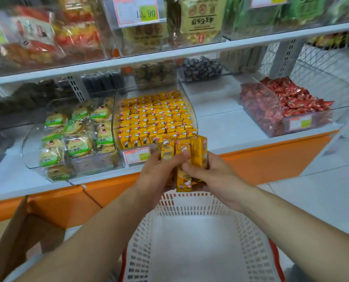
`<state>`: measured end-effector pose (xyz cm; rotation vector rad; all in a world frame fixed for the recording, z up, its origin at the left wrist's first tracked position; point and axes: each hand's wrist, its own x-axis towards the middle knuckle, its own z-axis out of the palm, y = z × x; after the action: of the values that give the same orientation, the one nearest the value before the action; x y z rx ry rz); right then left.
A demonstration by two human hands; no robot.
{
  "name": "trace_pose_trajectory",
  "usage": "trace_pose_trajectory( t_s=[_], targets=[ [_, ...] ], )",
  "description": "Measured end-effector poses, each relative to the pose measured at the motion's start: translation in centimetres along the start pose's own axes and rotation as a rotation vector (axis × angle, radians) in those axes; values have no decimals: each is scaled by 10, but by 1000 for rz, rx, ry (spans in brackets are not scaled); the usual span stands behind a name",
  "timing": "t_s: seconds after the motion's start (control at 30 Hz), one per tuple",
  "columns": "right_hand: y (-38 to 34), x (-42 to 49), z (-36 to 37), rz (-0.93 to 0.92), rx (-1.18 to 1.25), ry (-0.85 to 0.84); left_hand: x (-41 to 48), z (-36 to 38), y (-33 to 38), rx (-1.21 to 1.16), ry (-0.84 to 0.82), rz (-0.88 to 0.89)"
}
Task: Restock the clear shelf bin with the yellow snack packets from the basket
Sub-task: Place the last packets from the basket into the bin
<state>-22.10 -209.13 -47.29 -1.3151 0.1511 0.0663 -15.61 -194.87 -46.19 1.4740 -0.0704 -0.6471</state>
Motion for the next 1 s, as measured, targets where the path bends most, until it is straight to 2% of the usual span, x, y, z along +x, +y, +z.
trace_pose_trajectory(
  t_s=[0.1, 0.27, 0.53, 0.7, 0.8, 0.9, 1.0],
  targets=[
    [-5, 7, -3, 8, 5, -28, 11, -9, 6, 6, 48, -1],
    [-12, 27, -7, 133, 156, 149, 22, -35, 20, 33, 141, 45],
    [-15, 37, -16, -51, -220, 134, 18, -71, 37, 34, 255, 117],
    [-25, 58, 1, -188, -534, 247, 14, -89, 45, 18, 301, 187],
    [-36, 92, 21, -314, -609, 299, 14, -96, 50, 40, 303, 212],
    [-42, 124, 40, -392, -569, 334, 14, -106, 50, 25, 317, 216],
    [-37, 143, 46, -444, -715, 309, 13, -117, 50, -1, 320, 221]
  ],
)
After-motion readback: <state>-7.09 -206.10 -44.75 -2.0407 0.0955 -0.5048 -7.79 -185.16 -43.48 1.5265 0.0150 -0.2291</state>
